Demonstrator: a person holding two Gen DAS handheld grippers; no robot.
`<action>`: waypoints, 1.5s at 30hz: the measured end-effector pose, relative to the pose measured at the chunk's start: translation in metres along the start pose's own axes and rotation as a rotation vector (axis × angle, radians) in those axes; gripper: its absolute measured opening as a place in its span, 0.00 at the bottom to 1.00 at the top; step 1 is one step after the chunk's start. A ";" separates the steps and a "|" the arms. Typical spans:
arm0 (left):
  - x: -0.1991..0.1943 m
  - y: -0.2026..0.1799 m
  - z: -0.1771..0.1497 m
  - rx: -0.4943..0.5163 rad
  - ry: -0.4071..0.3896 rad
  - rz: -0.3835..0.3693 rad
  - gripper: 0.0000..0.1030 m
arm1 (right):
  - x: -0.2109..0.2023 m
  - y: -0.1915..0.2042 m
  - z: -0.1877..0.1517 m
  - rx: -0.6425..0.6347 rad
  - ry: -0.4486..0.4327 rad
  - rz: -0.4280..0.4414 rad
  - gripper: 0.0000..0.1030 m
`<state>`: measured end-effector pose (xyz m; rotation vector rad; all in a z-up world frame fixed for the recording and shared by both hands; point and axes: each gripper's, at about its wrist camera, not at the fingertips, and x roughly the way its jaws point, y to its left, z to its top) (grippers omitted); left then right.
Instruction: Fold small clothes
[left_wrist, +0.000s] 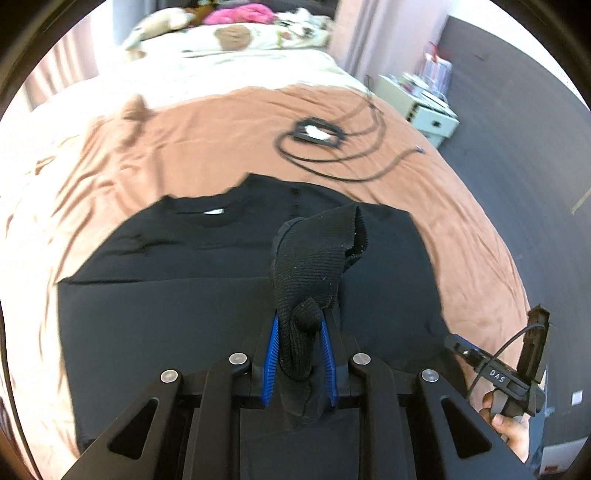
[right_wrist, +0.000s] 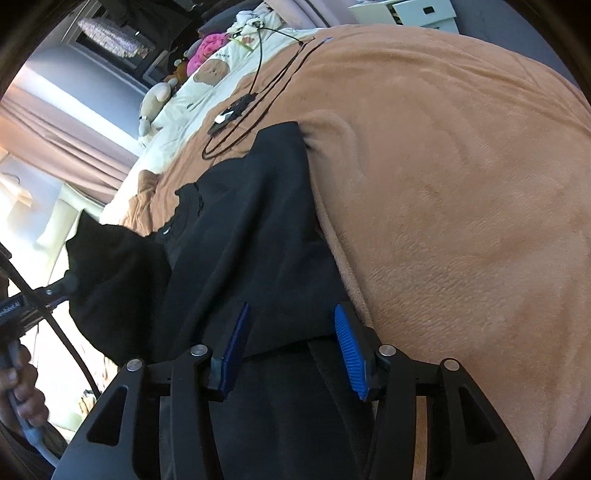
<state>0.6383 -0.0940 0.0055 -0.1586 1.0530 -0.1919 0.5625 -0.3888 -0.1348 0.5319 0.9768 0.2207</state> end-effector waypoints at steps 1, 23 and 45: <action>-0.003 0.009 -0.001 -0.011 -0.005 0.011 0.22 | 0.000 0.002 0.000 -0.010 -0.001 -0.008 0.44; -0.007 0.185 -0.084 -0.332 0.050 0.143 0.61 | 0.006 0.027 -0.015 -0.112 -0.001 -0.136 0.44; 0.071 0.215 -0.089 -0.322 0.108 0.153 0.09 | 0.008 0.001 -0.002 -0.051 0.030 -0.076 0.28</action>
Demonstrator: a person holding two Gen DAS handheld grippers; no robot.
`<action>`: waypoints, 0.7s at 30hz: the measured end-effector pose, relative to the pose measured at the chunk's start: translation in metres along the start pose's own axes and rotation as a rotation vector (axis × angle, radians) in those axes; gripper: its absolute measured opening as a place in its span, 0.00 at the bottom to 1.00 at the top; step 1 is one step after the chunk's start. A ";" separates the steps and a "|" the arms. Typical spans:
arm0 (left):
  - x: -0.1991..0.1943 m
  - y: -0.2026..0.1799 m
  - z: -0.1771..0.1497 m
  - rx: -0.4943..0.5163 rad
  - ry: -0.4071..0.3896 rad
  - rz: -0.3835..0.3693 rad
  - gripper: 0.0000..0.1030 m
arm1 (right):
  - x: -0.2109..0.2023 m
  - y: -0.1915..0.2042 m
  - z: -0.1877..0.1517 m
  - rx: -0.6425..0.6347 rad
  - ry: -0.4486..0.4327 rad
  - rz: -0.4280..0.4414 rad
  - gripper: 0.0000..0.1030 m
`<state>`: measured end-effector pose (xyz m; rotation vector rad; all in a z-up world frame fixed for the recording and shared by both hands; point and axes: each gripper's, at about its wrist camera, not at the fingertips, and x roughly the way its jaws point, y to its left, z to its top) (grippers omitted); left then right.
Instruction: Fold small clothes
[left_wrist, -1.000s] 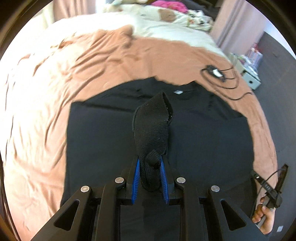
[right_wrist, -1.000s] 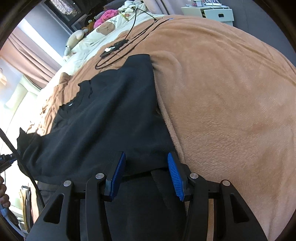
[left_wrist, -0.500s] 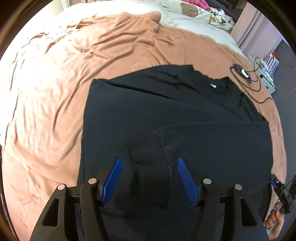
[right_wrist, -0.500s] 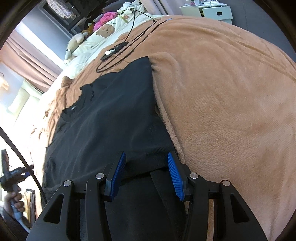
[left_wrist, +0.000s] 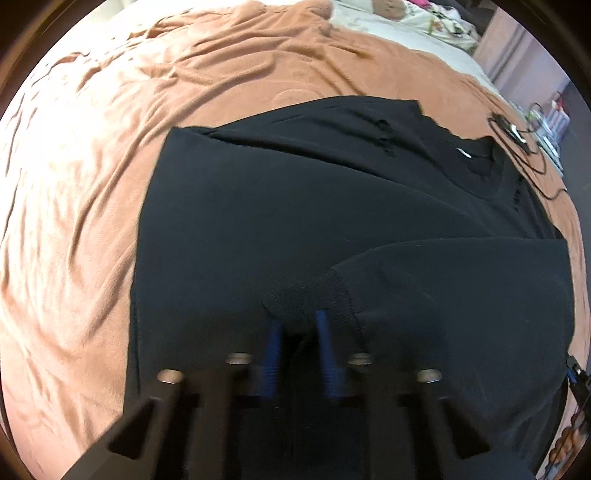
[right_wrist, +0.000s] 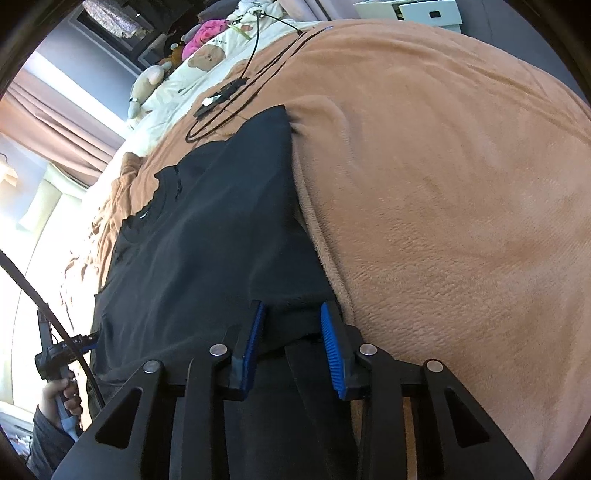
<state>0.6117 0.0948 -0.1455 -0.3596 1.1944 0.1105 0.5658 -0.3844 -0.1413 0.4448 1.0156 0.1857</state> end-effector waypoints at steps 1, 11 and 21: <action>-0.003 -0.002 0.000 0.009 -0.002 -0.007 0.09 | 0.000 0.001 0.000 -0.003 0.000 -0.003 0.27; -0.045 0.007 0.016 0.027 -0.107 0.042 0.07 | -0.004 0.006 -0.003 -0.007 -0.007 -0.020 0.26; 0.005 0.007 0.015 0.027 -0.025 0.108 0.08 | -0.008 0.004 -0.001 -0.005 0.004 -0.017 0.26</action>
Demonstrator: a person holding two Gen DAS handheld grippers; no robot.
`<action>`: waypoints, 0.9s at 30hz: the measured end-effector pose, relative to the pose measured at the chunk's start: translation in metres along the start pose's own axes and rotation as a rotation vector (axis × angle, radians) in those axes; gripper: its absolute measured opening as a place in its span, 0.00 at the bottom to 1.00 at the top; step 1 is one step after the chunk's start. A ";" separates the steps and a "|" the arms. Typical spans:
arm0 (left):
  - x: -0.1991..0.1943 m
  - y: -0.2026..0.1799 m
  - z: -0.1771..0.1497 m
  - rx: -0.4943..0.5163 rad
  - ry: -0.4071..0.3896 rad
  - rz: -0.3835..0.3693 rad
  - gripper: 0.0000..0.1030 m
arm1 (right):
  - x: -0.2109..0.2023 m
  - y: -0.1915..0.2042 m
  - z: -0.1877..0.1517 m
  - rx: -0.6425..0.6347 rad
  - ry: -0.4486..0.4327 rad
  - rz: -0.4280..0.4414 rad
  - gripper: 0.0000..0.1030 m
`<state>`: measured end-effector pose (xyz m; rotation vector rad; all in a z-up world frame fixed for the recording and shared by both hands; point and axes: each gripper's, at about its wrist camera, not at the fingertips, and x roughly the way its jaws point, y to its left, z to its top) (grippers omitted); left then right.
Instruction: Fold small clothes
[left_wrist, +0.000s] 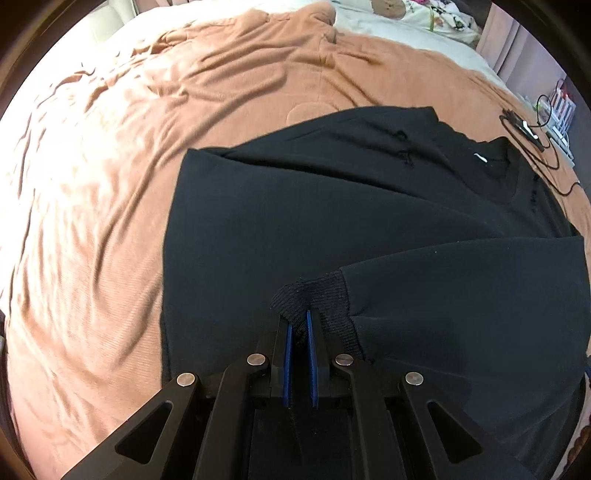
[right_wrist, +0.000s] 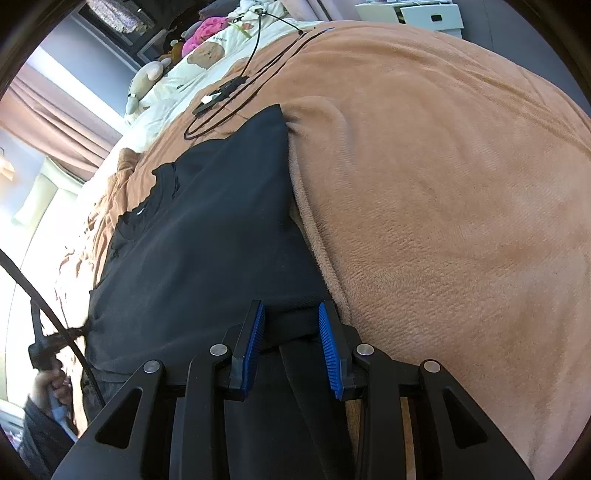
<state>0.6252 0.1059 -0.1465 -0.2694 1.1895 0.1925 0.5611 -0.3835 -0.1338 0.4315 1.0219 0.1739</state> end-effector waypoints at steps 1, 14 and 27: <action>0.001 -0.001 0.001 -0.009 0.001 -0.006 0.09 | -0.003 -0.001 0.001 0.011 -0.002 0.009 0.26; -0.028 0.008 -0.022 -0.042 0.013 -0.103 0.52 | -0.022 0.002 -0.002 0.015 -0.086 0.071 0.28; -0.022 0.010 -0.058 -0.060 0.083 -0.176 0.30 | -0.005 0.022 -0.005 -0.073 -0.056 0.007 0.28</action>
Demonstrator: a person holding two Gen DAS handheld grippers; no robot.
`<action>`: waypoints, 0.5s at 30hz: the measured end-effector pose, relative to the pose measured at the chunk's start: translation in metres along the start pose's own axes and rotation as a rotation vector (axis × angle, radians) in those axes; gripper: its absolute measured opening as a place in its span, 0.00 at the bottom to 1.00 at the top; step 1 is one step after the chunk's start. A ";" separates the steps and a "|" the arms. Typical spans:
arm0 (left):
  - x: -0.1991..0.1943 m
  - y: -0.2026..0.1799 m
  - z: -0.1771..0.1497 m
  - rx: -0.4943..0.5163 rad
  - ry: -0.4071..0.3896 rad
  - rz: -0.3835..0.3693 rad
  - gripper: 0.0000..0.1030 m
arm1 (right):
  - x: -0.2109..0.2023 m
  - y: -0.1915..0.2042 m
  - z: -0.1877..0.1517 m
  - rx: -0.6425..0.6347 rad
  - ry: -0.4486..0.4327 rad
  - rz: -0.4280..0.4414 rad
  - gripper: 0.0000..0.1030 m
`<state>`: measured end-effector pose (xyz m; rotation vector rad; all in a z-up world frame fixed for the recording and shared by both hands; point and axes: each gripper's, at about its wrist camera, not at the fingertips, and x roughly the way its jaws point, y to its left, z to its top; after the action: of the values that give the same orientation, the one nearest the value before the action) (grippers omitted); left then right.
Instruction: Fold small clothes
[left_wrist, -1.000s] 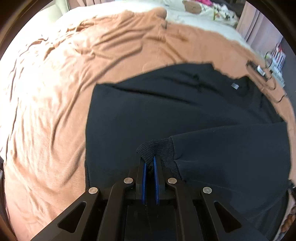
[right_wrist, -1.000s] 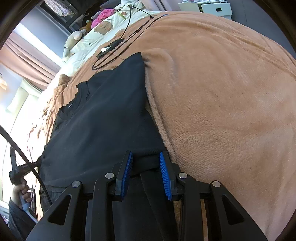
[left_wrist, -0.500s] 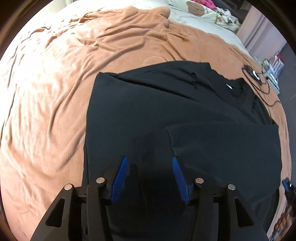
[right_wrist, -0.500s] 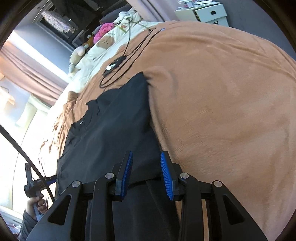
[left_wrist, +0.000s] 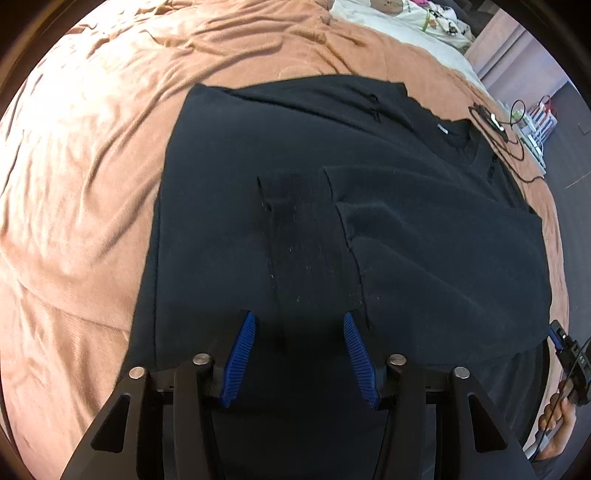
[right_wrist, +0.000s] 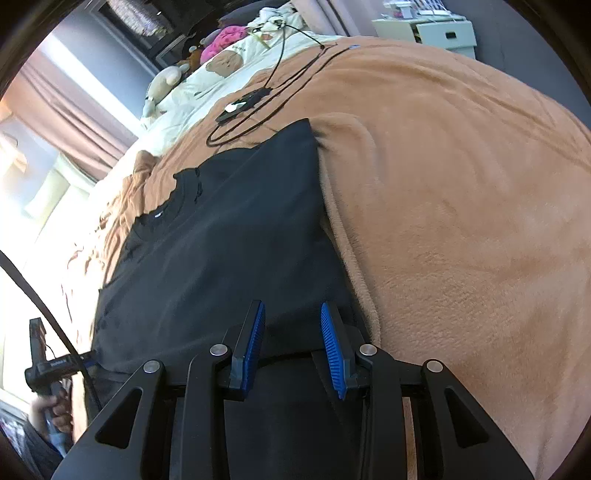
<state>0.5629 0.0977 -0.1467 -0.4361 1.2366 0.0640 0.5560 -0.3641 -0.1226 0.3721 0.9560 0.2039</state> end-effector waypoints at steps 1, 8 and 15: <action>0.003 -0.001 -0.002 0.005 0.010 0.002 0.20 | 0.000 0.003 -0.001 -0.013 0.003 -0.008 0.28; -0.004 0.004 0.000 0.019 -0.002 0.070 0.05 | 0.010 0.021 -0.005 -0.090 0.047 -0.094 0.28; -0.003 0.005 -0.007 0.037 0.002 0.091 0.05 | 0.008 0.024 -0.006 -0.089 0.076 -0.095 0.28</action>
<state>0.5547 0.1001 -0.1474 -0.3475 1.2574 0.1183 0.5552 -0.3387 -0.1221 0.2378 1.0337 0.1747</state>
